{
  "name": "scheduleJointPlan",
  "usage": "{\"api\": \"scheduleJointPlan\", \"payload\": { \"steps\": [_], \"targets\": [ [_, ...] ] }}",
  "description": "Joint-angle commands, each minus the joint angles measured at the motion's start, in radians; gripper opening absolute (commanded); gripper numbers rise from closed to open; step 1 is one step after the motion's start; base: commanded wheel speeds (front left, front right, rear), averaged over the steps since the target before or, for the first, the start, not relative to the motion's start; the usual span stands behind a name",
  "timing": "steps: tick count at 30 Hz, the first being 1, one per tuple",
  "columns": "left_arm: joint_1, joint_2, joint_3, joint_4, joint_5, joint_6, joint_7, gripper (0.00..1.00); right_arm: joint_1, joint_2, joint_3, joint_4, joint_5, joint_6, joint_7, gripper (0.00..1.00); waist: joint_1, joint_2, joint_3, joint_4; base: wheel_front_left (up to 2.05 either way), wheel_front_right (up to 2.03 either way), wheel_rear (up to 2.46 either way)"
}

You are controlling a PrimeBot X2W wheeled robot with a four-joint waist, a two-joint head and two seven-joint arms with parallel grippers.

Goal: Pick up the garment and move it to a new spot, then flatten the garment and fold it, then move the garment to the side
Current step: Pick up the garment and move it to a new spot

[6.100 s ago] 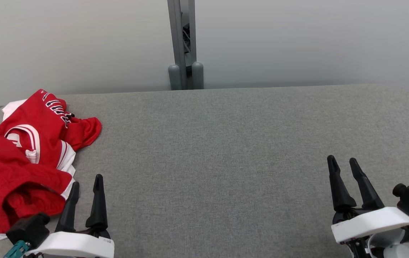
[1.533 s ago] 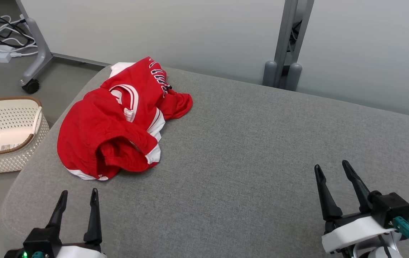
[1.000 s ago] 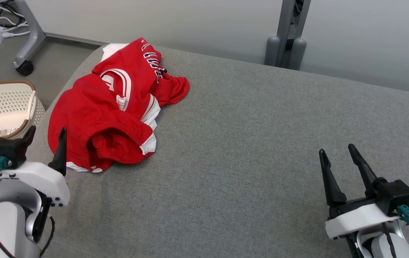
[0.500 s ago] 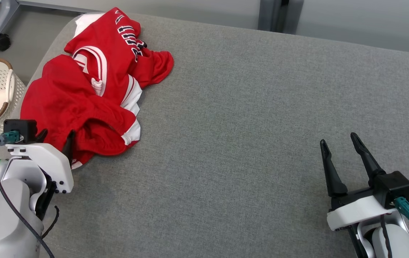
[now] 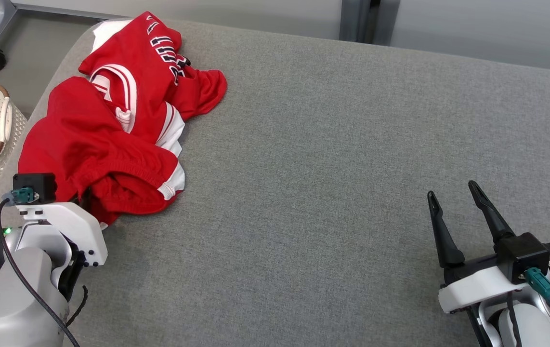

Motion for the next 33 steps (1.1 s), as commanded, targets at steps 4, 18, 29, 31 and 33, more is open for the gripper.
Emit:
{"api": "scheduleJointPlan", "payload": {
  "steps": [4, 18, 29, 31, 33],
  "targets": [
    [-0.042, 0.016, -0.02, 0.015, -0.009, -0.003, -0.046, 0.0, 0.007, -0.007, 0.0, 0.003, 0.008, 0.0, -0.005, 1.0, 0.0, 0.0, -0.018, 0.01, 0.0, 0.0, 0.0],
    [-0.167, 0.13, -0.14, -0.164, -0.019, -0.002, -0.038, 0.0, 0.014, -0.008, 0.02, 0.02, 0.101, 0.0, -0.005, 1.0, 0.0, 0.0, -0.115, 0.001, 0.0, 0.0, 0.0],
    [-0.161, 0.073, -0.211, -0.507, -0.028, 0.018, 0.096, 0.0, 0.01, -0.007, 0.005, 0.02, 0.149, 0.0, -0.005, 1.0, 0.0, 0.0, -0.149, -0.106, 0.0, 0.0, 0.0],
    [-0.143, 0.044, -0.229, -0.548, -0.036, 0.026, 0.119, 0.0, 0.005, -0.007, 0.004, 0.02, 0.152, 0.0, -0.005, 1.0, 0.0, 0.0, -0.144, -0.134, 0.0, 0.0, 0.0],
    [-0.134, 0.027, -0.238, -0.561, -0.041, 0.028, 0.128, 0.0, 0.002, -0.007, 0.003, 0.019, 0.151, 0.0, -0.005, 1.0, 0.0, 0.0, -0.141, -0.149, 0.0, 0.0, 0.0]
  ]
}}
